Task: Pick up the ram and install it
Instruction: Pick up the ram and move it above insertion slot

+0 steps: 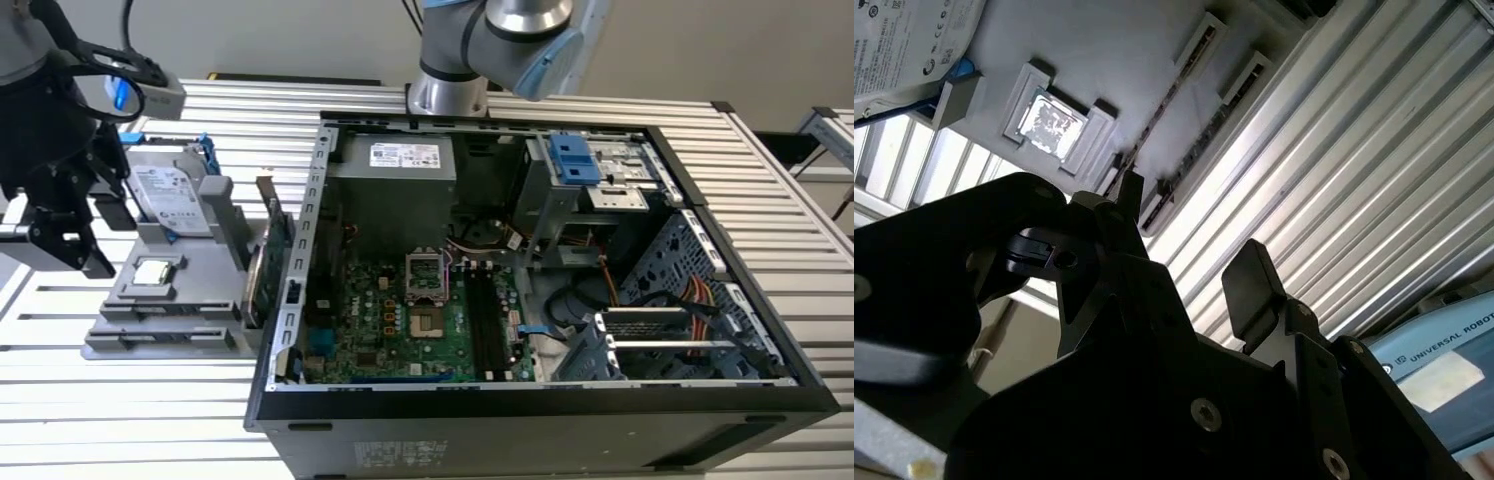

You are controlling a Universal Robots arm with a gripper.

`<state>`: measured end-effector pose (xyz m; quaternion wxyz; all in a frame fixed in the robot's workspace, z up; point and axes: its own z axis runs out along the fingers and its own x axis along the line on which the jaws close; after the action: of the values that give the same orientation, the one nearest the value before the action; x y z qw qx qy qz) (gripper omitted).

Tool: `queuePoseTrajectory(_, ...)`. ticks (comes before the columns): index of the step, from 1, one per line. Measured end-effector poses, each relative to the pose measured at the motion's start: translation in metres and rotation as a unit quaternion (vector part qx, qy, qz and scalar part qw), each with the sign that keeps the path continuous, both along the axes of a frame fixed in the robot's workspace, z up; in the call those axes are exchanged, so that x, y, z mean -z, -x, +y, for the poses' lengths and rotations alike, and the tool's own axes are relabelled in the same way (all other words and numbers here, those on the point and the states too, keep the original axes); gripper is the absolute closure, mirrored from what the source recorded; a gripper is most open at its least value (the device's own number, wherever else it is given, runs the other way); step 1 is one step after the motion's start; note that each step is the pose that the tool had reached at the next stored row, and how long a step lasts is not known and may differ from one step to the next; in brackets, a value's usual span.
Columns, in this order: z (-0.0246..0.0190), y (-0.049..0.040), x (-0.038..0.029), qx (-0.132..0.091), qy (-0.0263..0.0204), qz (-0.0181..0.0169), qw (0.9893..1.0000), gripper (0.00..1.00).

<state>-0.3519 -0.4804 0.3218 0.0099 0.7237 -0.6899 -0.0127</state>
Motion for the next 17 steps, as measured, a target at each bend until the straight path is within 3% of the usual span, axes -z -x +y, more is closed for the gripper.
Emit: queuePoseTrajectory(17, 0.0007, 0.0, 0.0064, 0.0, 0.0007, 0.0, 1.0, 0.0)
